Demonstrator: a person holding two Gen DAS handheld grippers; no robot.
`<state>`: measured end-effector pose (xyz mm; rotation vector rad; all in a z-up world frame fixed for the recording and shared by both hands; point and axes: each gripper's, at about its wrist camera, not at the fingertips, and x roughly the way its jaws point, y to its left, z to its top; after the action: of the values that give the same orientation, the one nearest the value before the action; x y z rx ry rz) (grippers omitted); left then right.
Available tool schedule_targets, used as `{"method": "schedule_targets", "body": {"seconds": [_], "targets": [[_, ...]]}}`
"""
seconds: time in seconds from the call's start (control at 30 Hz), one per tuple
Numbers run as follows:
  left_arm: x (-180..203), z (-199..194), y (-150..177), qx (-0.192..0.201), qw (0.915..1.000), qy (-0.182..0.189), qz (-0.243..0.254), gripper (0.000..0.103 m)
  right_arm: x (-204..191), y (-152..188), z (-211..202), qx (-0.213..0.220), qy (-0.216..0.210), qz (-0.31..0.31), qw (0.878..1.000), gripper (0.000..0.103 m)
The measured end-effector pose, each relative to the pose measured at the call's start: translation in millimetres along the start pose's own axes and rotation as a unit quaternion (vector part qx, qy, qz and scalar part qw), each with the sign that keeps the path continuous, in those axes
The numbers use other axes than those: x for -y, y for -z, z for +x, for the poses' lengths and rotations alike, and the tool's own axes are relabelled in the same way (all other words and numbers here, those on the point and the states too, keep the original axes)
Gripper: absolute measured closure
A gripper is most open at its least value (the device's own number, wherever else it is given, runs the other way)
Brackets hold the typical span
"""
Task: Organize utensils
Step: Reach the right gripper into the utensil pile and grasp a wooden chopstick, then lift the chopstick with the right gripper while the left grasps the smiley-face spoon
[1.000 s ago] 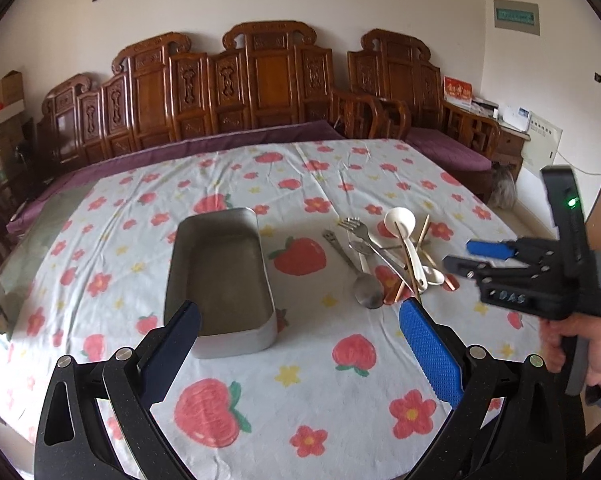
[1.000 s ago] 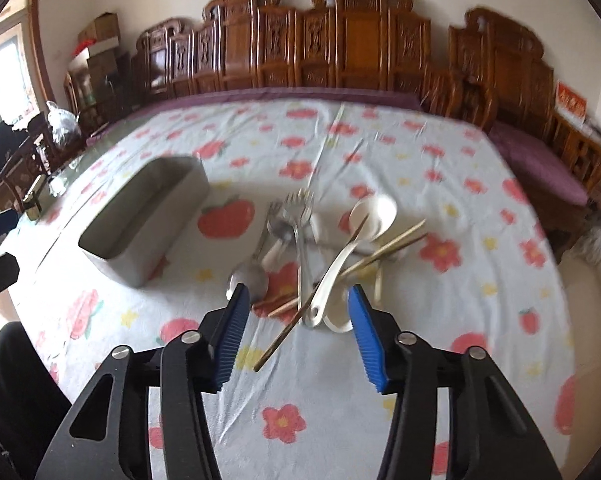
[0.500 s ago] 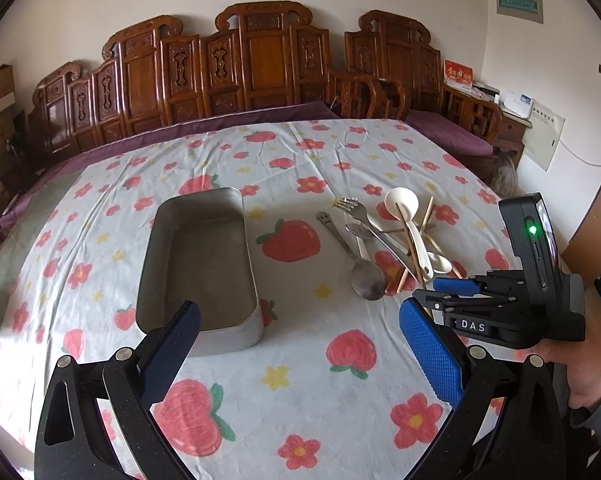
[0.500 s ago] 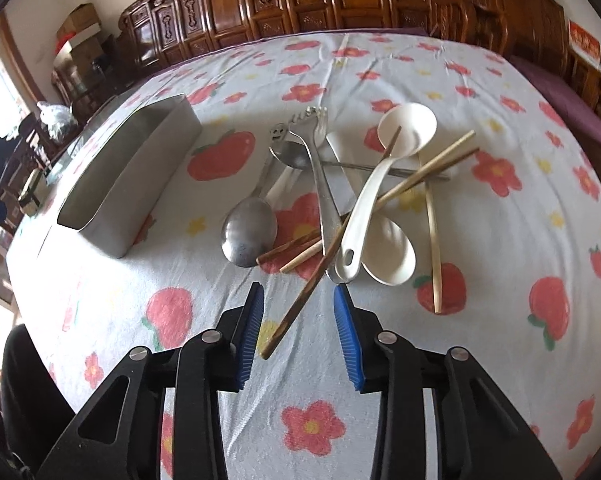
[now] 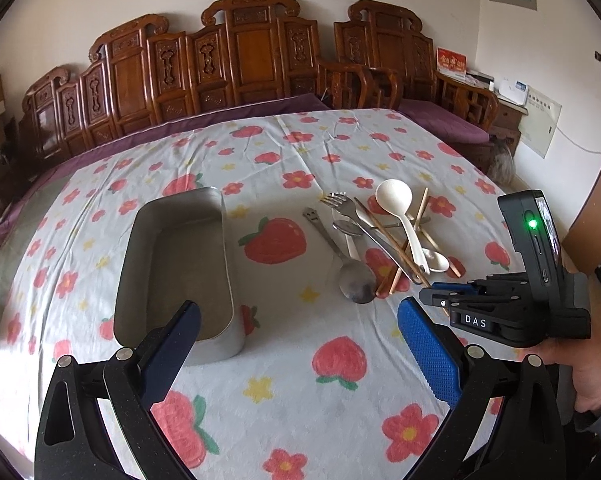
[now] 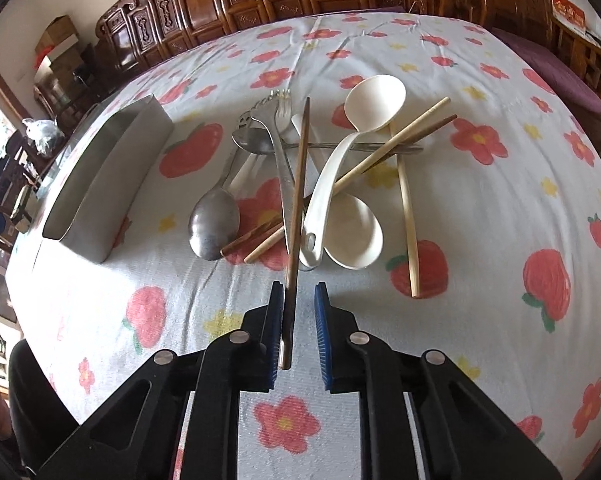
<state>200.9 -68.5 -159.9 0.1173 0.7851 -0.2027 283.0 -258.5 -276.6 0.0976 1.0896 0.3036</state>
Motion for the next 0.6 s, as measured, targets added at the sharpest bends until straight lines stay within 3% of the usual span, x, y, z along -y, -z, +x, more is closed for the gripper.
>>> {"method": "schedule_targets", "body": {"seconds": [0.03,0.3,0.6], "targets": [[1,2,-1,-0.001,1.0000,0.000,0.001,0.008,1,0,0,-0.002,-0.004,0.001,1.000,0.097],[7,26,-15,-0.019,0.9998,0.003,0.003,0.014,10,-12,-35,0.037,-0.006,-0.003,0.999,0.097],[20,72,-34,-0.055,0.9984,0.009,-0.005,0.031,26,-23,-54,0.064,0.006,0.001,0.998,0.097]]}}
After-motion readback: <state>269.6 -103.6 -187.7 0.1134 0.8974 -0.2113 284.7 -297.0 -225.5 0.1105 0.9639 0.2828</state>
